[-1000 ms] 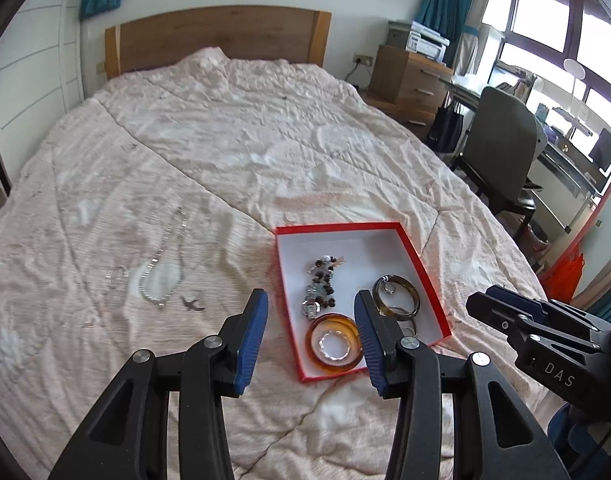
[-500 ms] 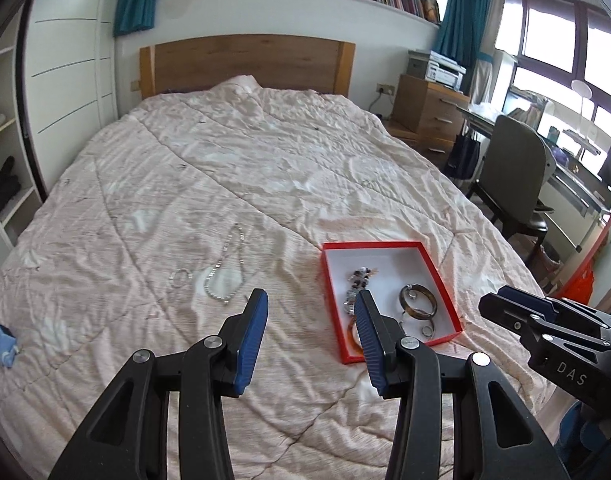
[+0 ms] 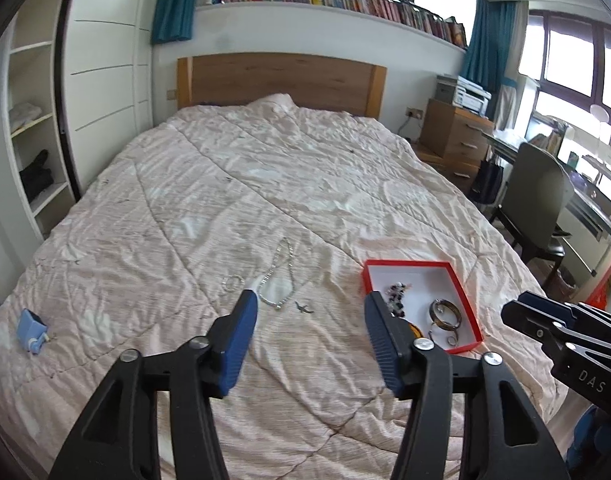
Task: Organize jewelry
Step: 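Lift both open tools up out of the red box, then move both open tools back toward the twisted hoop and necklace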
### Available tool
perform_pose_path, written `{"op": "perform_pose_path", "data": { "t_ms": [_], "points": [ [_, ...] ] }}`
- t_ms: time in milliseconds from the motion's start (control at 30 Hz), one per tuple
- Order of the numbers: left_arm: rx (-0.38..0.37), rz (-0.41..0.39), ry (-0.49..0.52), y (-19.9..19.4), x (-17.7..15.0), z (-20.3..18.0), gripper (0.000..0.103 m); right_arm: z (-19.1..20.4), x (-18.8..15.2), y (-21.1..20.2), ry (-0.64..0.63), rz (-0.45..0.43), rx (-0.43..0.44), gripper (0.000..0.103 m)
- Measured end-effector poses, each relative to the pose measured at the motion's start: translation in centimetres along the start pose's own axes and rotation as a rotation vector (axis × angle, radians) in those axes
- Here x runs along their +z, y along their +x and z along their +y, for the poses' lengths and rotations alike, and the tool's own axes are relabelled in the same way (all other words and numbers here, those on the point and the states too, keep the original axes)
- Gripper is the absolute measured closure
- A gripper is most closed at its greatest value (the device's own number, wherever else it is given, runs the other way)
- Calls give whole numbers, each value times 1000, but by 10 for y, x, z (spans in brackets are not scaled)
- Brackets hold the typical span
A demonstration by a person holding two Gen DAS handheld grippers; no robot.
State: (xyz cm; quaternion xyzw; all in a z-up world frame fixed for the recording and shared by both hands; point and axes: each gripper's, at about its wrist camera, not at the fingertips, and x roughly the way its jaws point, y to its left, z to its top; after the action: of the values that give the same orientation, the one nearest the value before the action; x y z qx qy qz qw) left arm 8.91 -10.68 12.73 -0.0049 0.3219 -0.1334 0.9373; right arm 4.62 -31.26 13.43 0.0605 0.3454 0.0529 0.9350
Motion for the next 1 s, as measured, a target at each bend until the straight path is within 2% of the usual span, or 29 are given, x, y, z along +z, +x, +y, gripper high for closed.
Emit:
{"op": "perform_pose_path", "data": {
  "t_ms": [200,333,633,733,1000],
  "points": [
    [37,-26,-10,-19,-2,15,43,13,-1,-12,-17,-15,15,73],
    [70,-51,-19,-32,-6,27,41,19,-5,-22,-19,-31,22,63],
    [165,-110,-57,-70,10,74,41,35,-6,-43,-39,-67,52,62],
    [197,-142,-70,-86,19,88,38,41,-3,-52,-51,-85,56,62],
    [202,-143,-86,-101,31,107,35,49,1,-67,-54,-104,74,62]
  ]
}}
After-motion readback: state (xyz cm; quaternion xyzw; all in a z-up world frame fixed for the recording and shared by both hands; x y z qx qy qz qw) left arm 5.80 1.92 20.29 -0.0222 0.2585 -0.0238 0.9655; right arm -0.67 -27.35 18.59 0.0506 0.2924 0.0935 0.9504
